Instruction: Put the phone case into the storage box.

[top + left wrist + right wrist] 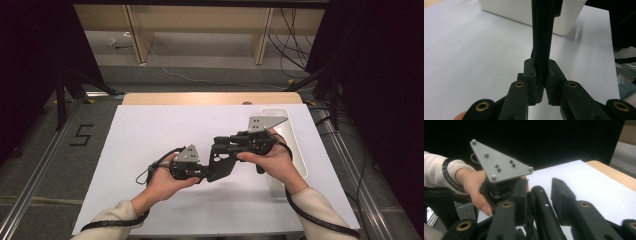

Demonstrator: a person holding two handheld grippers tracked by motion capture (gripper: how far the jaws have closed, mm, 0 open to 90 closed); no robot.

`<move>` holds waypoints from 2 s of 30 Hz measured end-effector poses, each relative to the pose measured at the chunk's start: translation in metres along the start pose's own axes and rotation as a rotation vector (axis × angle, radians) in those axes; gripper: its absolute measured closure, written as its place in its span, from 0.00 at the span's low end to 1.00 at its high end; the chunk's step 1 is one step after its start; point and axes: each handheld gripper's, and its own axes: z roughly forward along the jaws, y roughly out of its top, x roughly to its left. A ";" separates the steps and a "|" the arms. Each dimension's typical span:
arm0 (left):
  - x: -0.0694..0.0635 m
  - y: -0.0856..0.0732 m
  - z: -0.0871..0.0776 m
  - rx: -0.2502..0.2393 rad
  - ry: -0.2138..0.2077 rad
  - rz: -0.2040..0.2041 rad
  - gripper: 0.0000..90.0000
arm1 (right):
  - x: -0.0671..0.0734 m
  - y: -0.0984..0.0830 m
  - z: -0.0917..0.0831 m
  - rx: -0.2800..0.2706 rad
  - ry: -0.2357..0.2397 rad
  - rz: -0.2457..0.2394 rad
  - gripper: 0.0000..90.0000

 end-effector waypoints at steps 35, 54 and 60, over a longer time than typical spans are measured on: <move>0.005 -0.001 -0.005 -0.044 0.194 -0.066 0.89 | 0.003 -0.013 -0.004 -0.086 -0.281 0.014 0.09; 0.005 -0.002 -0.001 -0.069 0.232 -0.092 0.89 | 0.014 -0.034 -0.012 -0.060 -0.371 0.019 0.00; 0.003 -0.002 0.002 -0.072 0.233 -0.091 0.89 | 0.015 -0.038 -0.017 -0.066 -0.385 0.021 0.00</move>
